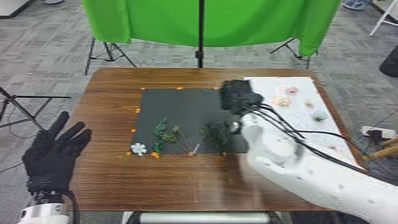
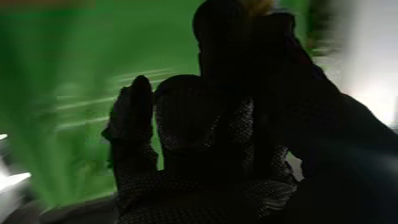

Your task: Arrange flowers

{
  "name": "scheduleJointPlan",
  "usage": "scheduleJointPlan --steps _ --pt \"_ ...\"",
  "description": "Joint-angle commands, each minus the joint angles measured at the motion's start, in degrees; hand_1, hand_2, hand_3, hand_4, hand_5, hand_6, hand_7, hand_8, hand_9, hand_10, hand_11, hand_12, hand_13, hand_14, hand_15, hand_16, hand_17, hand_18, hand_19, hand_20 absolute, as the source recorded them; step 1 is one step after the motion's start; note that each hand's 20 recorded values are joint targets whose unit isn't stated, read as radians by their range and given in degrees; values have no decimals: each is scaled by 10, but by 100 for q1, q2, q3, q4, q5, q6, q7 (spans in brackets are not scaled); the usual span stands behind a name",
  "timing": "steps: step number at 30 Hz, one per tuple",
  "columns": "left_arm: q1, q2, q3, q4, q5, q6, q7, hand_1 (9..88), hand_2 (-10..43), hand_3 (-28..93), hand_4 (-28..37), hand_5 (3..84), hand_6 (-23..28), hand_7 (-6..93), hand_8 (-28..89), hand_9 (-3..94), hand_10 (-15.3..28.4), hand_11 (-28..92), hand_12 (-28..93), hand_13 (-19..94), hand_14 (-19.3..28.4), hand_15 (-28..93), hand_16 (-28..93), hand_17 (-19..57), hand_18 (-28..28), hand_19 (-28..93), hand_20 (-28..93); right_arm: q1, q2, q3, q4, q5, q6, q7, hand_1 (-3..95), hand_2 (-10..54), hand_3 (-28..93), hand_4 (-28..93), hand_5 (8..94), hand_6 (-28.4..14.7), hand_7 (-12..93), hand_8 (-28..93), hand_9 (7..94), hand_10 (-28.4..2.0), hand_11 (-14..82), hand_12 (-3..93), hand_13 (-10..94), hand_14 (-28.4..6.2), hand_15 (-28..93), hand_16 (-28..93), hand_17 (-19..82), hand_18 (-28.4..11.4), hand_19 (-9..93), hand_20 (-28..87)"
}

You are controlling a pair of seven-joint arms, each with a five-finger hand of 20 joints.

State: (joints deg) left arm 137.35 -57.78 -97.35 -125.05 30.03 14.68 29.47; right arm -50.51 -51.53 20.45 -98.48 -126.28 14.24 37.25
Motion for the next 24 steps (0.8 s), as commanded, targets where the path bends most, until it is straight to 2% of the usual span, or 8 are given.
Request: scheduleJointPlan --steps 1,6,7,10,13,18,23,24 --pt "-202 -29 35 14 153 -106 -219 126 85 792 -283 346 67 97 -95 349 201 216 101 230 284 544 -102 -98 279 539 93 691 -2008 -433 963 -109 -252 -460 555 -95 730 -283 833 35 247 15 920 -47 189 400 733 -57 742 258 241 -221 840 447" --pt "-354 75 -25 24 222 -161 -287 127 85 791 -283 345 68 97 -95 348 202 215 101 231 284 544 -103 -98 279 539 93 1413 -2413 -1306 1410 324 -208 -127 547 -95 723 -283 828 39 249 4 911 -46 219 407 724 -58 753 250 234 -220 835 450" --pt "-374 171 12 32 165 -125 -210 127 85 791 -283 345 68 97 -95 349 202 215 100 231 284 544 -103 -98 279 539 93 1616 -2466 -1585 1486 448 -53 -56 546 -95 718 -283 828 39 248 -1 905 -45 245 387 723 -58 757 242 233 -221 831 455" --pt "-514 294 64 62 159 -143 -270 128 85 791 -283 346 68 97 -95 349 202 216 101 231 284 544 -103 -98 279 539 93 1865 -2527 -2005 1526 559 -94 141 543 -95 710 -283 827 40 243 -3 901 -45 259 381 721 -57 758 239 232 -221 828 456" --pt "-688 261 92 109 208 -194 -378 129 85 790 -283 345 67 98 -95 349 202 216 101 230 284 544 -103 -98 278 539 93 1772 -2542 -2022 1569 493 -255 200 541 -95 700 -283 828 43 230 -8 893 -46 285 367 717 -56 762 236 229 -219 824 457" --pt "-738 345 112 136 197 -218 -355 129 85 791 -283 345 68 98 -96 349 202 216 101 230 284 544 -103 -98 278 539 93 1599 -2510 -1984 1630 377 -506 274 540 -95 683 -283 828 47 210 -18 879 -51 328 345 710 -53 768 238 227 -218 823 457" --pt "-944 215 97 206 278 -297 -592 130 85 791 -283 345 68 98 -95 349 202 216 101 230 284 546 -103 -98 278 538 93 1316 -2533 -1639 1759 154 -916 92 535 -95 671 -283 820 50 187 -20 862 -57 371 320 705 -54 773 239 223 -215 823 456" --pt "-948 277 127 213 240 -279 -541 130 85 791 -283 345 68 97 -95 349 202 216 101 230 284 545 -103 -98 278 538 93 1331 -2536 -1666 1765 163 -928 124 534 -95 670 -283 815 50 184 -22 859 -57 373 321 702 -55 775 240 221 -214 822 456"
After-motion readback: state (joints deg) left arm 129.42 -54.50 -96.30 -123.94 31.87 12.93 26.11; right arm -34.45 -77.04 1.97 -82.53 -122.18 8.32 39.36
